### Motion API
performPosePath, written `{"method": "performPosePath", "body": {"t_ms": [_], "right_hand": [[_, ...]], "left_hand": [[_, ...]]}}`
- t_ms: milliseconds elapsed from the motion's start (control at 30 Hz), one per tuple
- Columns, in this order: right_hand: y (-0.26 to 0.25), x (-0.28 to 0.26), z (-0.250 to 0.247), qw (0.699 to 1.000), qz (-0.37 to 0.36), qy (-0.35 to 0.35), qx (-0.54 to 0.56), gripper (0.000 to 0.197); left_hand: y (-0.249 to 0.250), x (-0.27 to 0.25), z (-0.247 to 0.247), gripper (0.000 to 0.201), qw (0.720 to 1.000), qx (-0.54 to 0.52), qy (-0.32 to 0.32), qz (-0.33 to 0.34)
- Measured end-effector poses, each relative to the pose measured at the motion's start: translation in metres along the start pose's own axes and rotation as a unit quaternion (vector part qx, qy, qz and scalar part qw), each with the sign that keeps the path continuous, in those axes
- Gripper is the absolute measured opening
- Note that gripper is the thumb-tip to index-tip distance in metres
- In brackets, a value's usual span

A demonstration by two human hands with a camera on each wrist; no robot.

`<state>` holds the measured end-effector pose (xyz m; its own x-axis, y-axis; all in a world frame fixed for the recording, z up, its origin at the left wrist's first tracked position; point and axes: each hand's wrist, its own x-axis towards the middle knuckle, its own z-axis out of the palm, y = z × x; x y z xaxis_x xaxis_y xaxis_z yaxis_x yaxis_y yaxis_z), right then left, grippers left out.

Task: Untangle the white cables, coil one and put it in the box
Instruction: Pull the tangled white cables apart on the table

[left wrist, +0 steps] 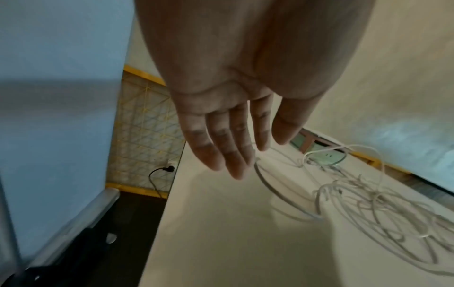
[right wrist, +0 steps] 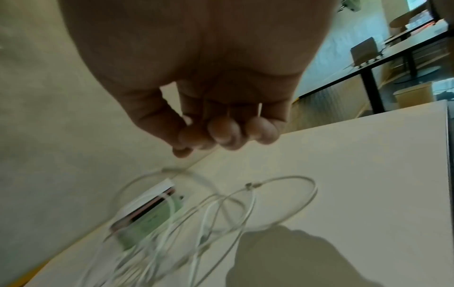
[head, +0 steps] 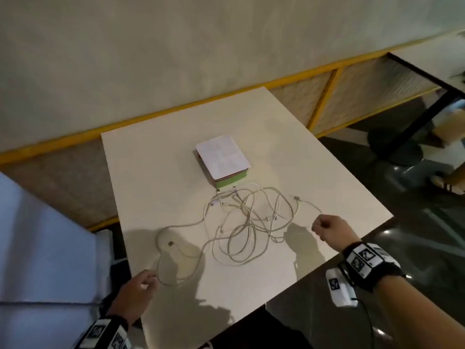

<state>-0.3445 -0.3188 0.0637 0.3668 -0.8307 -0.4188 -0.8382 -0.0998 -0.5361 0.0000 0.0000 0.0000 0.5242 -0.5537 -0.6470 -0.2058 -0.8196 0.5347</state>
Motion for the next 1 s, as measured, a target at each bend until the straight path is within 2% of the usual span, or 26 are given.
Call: {"method": "performPosePath", "body": {"t_ms": [67,100,200,267,333,400,467,567,667,733,767,833,933,1000], "right_hand": [[0.012,0.033,-0.012,0.998,0.032,0.062,-0.004,0.007],[0.020,0.053,-0.014,0.996,0.051,0.068,-0.028,0.006],[0.038,0.106,-0.005,0.991,0.063,0.000,-0.116,0.034],[0.049,0.134,0.006,0.984,0.053,-0.047,-0.164,0.043],[0.055,0.154,0.015,0.972,0.025,-0.075,-0.220,0.044],[0.050,0.164,0.016,0.967,0.022,-0.060,-0.248,0.036],[0.043,0.164,0.017,0.978,0.044,-0.048,-0.198,0.032],[0.033,0.160,0.013,0.991,0.055,-0.037,-0.120,0.025],[0.012,0.147,0.001,1.000,-0.002,0.002,0.000,0.009],[-0.013,0.134,-0.007,0.995,-0.059,0.012,0.085,0.003],[-0.027,0.126,-0.009,0.989,-0.089,0.005,0.120,0.005],[-0.062,0.106,-0.008,0.976,-0.139,-0.026,0.168,0.014],[-0.112,0.077,0.013,0.961,-0.198,-0.073,0.177,0.015],[-0.140,0.060,0.033,0.956,-0.229,-0.082,0.166,0.012]], "left_hand": [[0.003,0.011,0.011,0.014,0.999,-0.032,0.029,-0.025],[0.004,0.013,0.016,0.014,0.997,-0.048,0.040,-0.035],[0.009,0.017,0.034,0.015,0.992,-0.086,0.074,-0.060],[0.015,0.017,0.041,0.015,0.989,-0.099,0.087,-0.064],[0.022,0.012,0.046,0.015,0.988,-0.103,0.099,-0.065],[0.028,0.007,0.051,0.012,0.987,-0.107,0.104,-0.053],[0.034,0.002,0.053,0.011,0.987,-0.113,0.108,-0.045],[0.040,0.001,0.053,0.021,0.989,-0.085,0.116,-0.038],[0.046,0.002,0.048,0.024,0.988,0.002,0.153,-0.024],[0.057,0.005,0.041,0.029,0.979,0.072,0.191,0.008],[0.069,0.007,0.035,0.029,0.975,0.087,0.203,0.031],[0.102,0.008,0.021,0.025,0.976,0.048,0.194,0.089],[0.154,0.008,0.006,0.010,0.980,-0.066,0.107,0.153],[0.180,0.009,0.006,0.013,0.971,-0.136,0.072,0.181]]}}
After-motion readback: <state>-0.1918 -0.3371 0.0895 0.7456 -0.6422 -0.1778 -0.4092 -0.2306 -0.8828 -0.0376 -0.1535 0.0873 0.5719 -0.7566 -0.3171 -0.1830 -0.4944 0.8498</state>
